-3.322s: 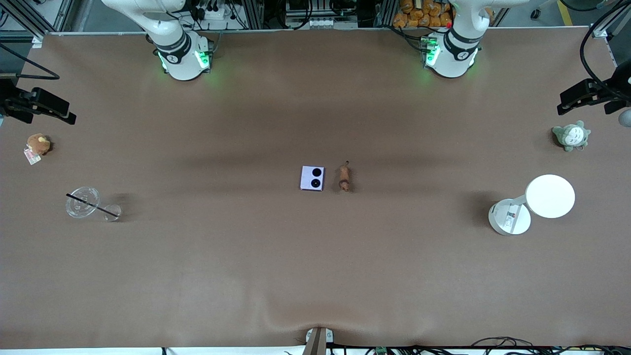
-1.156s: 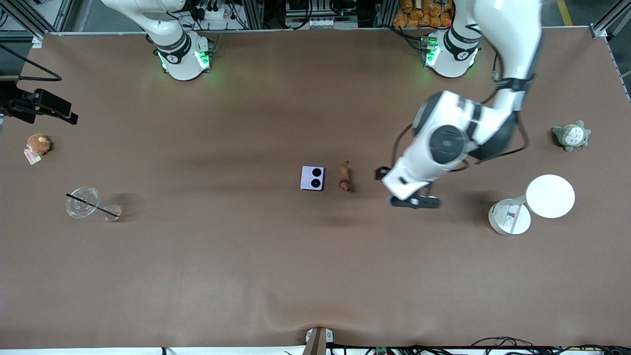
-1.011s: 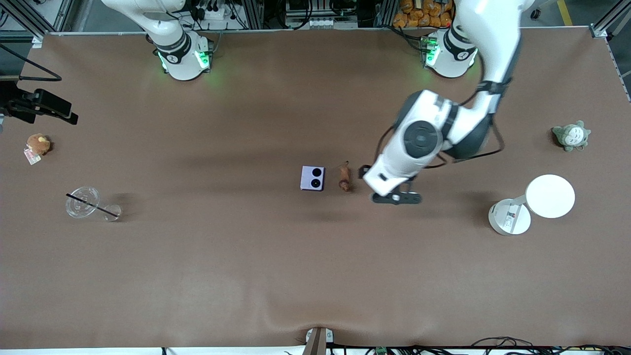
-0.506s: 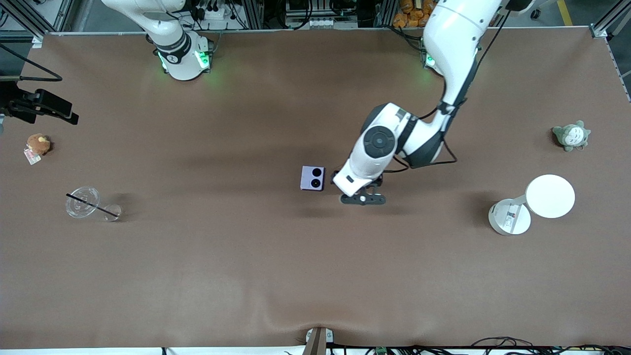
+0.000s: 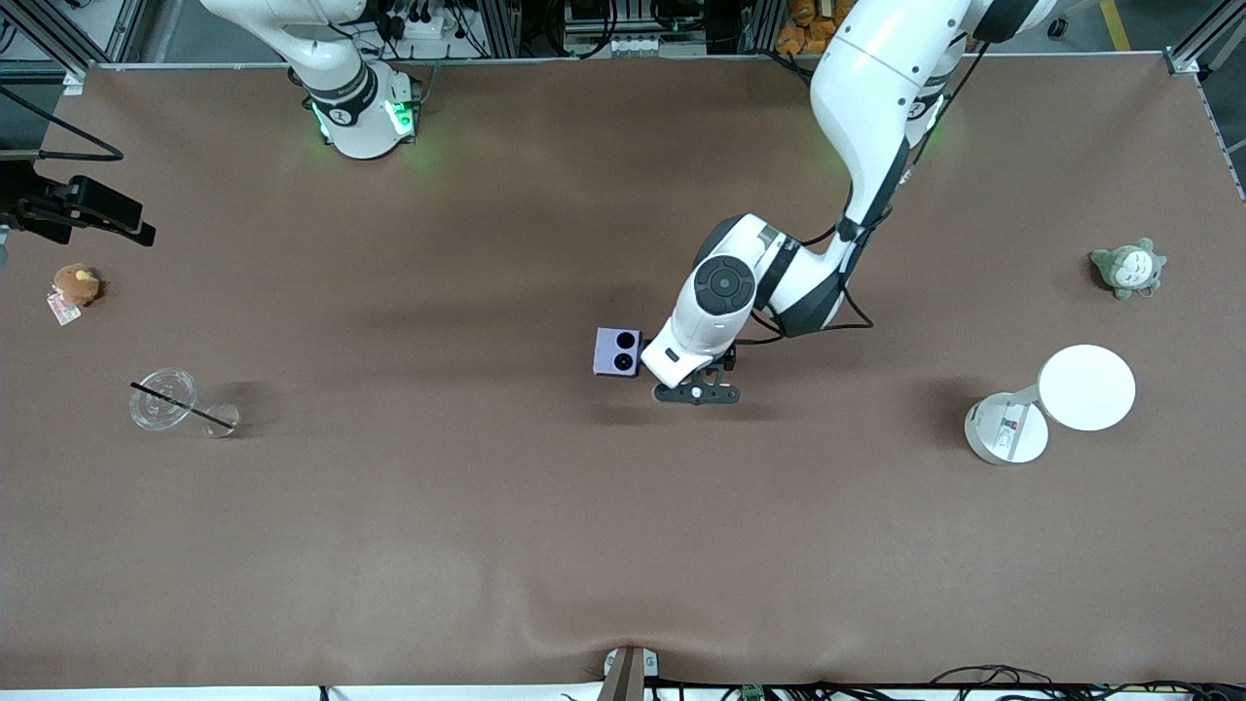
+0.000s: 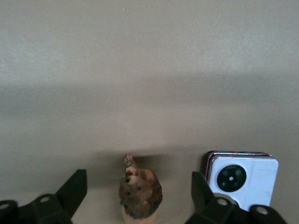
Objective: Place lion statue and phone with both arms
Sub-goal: 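Grasp the lion with the left gripper while the right gripper reaches out, then carry the lion toward the white lamp while the right gripper lowers to the phone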
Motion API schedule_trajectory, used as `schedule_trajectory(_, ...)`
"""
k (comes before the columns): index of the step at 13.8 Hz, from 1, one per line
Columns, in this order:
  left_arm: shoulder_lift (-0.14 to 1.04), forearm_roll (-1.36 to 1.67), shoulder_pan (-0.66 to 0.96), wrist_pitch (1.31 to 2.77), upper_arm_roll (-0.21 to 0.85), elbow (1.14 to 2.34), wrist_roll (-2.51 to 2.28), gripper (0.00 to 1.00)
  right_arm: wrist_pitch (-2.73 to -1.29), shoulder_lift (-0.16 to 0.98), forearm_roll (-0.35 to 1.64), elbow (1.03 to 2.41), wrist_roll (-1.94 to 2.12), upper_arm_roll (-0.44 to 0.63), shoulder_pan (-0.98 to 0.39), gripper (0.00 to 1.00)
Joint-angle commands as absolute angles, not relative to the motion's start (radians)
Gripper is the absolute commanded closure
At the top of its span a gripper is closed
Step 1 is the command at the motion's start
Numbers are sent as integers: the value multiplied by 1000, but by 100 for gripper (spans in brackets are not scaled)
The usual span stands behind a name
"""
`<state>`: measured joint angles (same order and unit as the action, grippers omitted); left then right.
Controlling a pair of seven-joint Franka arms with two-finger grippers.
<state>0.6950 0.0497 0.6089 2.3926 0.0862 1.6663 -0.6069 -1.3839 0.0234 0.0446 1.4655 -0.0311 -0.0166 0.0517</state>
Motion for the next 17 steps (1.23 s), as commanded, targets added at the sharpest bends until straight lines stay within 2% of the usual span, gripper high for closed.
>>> schedule_trajectory(1, 709, 22, 632, 2405, 72, 1649, -618, 54, -1390, 15, 48, 1476, -37, -23, 43, 0)
schedule_trajectory(2, 706, 17, 632, 2405, 72, 1649, -618, 74, -1393, 18, 49, 1474, -44, -23, 32, 0)
schedule_trajectory(3, 703, 17, 629, 2404, 74, 1648, -618, 89, -1394, 29, 54, 1471, -76, -23, 17, 0)
schedule_trajectory(4, 700, 17, 626, 2396, 74, 1647, -618, 100, -1399, 34, 57, 1470, -109, -23, -1, 0)
schedule_trajectory(9, 680, 15, 615, 2356, 74, 1644, -612, 100, -1450, 89, 63, 1471, -167, -25, -86, 0)
schedule_trajectory(12, 625, 12, 559, 2295, 74, 1637, -588, 100, -1465, 156, 64, 1471, -222, -25, -173, 0)
schedule_trajectory(17, 577, 12, 425, 2214, 75, 1646, -470, 100, -1633, 302, 64, 1476, -446, -25, -333, 0)
